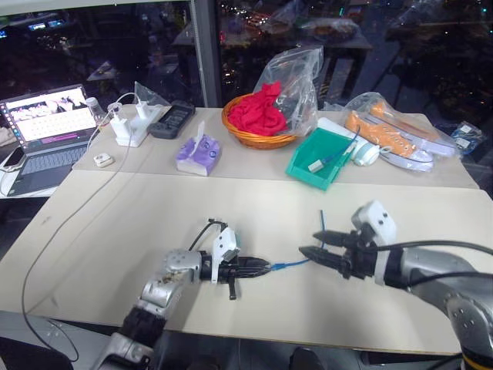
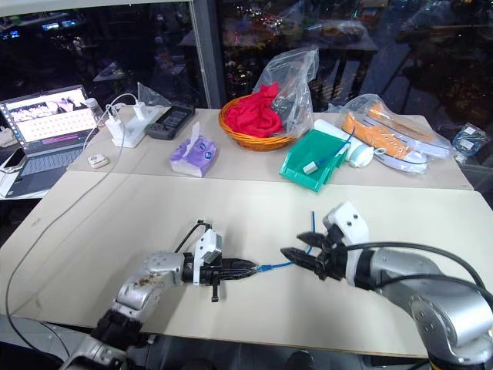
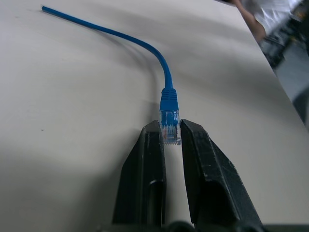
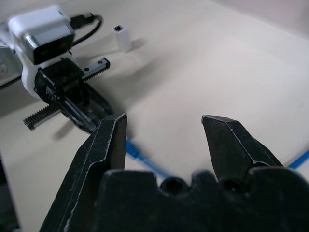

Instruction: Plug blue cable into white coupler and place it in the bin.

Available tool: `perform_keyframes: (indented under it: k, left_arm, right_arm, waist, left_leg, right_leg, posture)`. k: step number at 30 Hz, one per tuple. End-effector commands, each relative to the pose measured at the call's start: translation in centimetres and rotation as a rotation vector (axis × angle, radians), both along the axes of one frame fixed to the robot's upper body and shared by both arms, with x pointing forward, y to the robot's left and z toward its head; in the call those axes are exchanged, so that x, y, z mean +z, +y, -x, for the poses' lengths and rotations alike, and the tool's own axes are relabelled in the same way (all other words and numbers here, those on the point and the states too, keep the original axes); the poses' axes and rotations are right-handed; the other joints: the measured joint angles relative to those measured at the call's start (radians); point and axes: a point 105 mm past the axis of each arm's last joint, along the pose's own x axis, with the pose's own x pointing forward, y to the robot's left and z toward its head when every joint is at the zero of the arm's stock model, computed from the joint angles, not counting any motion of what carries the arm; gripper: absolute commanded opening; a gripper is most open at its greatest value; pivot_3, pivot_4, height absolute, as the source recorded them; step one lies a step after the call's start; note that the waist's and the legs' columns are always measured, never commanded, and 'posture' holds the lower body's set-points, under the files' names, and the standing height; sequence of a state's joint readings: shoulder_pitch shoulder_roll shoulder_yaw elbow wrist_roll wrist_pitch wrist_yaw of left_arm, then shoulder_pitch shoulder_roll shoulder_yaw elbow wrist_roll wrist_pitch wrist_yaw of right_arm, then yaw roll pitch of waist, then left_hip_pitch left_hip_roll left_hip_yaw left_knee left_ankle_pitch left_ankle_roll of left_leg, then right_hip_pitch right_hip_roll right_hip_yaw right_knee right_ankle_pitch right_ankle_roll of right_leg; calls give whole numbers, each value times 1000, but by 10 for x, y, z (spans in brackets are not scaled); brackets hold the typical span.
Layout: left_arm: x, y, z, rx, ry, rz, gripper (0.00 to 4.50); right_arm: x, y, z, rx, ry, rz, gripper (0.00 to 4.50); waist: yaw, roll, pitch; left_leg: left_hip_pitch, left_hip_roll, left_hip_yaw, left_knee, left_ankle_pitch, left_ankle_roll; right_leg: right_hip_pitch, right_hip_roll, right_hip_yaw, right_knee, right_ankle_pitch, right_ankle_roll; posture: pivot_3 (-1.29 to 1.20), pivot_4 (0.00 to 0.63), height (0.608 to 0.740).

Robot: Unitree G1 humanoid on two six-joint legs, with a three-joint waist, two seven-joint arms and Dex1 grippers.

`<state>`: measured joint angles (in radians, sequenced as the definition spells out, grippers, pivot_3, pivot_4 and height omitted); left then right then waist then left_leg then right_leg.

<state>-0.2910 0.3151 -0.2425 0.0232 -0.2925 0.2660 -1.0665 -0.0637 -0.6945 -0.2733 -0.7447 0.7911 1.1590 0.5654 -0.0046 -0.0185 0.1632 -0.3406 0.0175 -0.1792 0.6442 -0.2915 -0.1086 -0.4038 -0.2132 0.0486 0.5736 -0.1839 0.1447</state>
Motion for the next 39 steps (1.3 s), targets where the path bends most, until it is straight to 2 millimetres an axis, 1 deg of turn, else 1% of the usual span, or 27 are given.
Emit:
perform_keyframes:
  k: [1, 3, 5, 7, 9, 11, 12, 15, 17, 21, 25, 33, 39]
  left_arm:
    - [32, -8, 4, 48, -159, 68, 83]
    - [35, -9, 4, 64, -210, 68, 83]
    - [41, -8, -1, 97, -223, 92, 83]
    - [46, -8, -5, 111, -258, 105, 83]
    - [47, -10, -8, 104, -289, 96, 83]
    - [46, -11, -12, 99, -323, 73, 83]
    - [48, -12, -16, 110, -348, 69, 83]
    - [54, -17, -26, 144, -384, 87, 83]
    - [54, -20, -28, 149, -388, 88, 83]
    - [53, -23, -30, 158, -376, 97, 83]
    - [58, -29, -29, 136, -387, 109, 83]
    - [60, -35, -26, 109, -371, 126, 83]
    - [62, -35, -25, 99, -374, 129, 83]
  right_arm:
    - [8, -7, 22, -35, 18, -74, 2919]
    - [7, -7, 31, -45, 51, -115, 2919]
    - [5, -5, 39, -43, 84, -134, 2919]
    - [-1, -2, 37, -96, 131, -222, 2919]
    - [-4, 5, 25, -195, 182, -384, 2919]
    - [-6, 5, 14, -294, 218, -482, 2919]
    - [-4, 9, 11, -326, 231, -540, 2919]
    - [1, 25, 11, -358, 292, -661, 2919]
    - [2, 30, 11, -391, 314, -685, 2919]
    - [5, 38, 6, -447, 349, -756, 2919]
    - [9, 43, -11, -529, 350, -835, 2919]
    - [9, 39, -24, -588, 327, -848, 2919]
    - [3, 37, -29, -620, 332, -852, 2919]
  waist:
    - [1, 0, 0]
    - [1, 0, 0]
    - [-2, 0, 0]
    - [-4, 0, 0]
    - [-6, -1, 1]
    - [-7, -1, 1]
    - [-7, -1, 0]
    - [-8, -1, 0]
    - [-9, 0, 0]
    - [-14, 0, 0]
    - [-16, 0, 0]
    - [-14, 0, 0]
    - [-15, 0, 0]
  left_leg:
    - [-1, 0, 0, 0, 0, 0]
    - [0, 0, 0, 0, 0, 1]
    - [1, 0, 0, 0, -2, 3]
    - [2, 0, 0, 0, -2, 3]
    - [2, 1, 0, 0, -2, 3]
    - [2, 1, 0, 0, -2, 3]
    - [2, 0, 0, 0, -1, 3]
    - [2, 0, 0, 0, -1, 3]
    - [2, 0, 0, 0, -1, 3]
    - [1, 0, 0, 0, -1, 3]
    - [2, 0, 0, 0, -2, 4]
    - [2, 0, 0, 0, -2, 4]
    - [2, 0, 0, -1, -2, 4]
  right_leg:
    - [0, 0, 0, 0, 0, 0]
    - [0, 0, 0, -1, 0, 0]
    - [0, 0, 0, -3, 0, 0]
    - [1, 0, 0, -2, 0, 0]
    - [1, 0, 0, -2, 0, 0]
    - [1, 0, 0, -2, 0, -1]
    - [1, 0, 0, -2, 0, -1]
    - [1, 0, 0, -3, 0, 0]
    - [1, 0, 0, -3, 0, 0]
    - [1, 0, 0, -3, 0, 0]
    - [1, 0, 0, -3, -1, 0]
    - [1, 0, 0, -3, -1, 0]
    - [1, 0, 0, -3, -1, 0]
  posture:
    - [0, 150, 740]
    - [0, 150, 740]
    - [0, 150, 740]
    - [0, 150, 740]
    - [0, 150, 740]
    - [0, 150, 740]
    - [0, 150, 740]
    - [0, 150, 740]
    - [0, 150, 740]
    - [0, 150, 740]
    - [0, 150, 740]
    - [0, 150, 740]
    - [0, 150, 740]
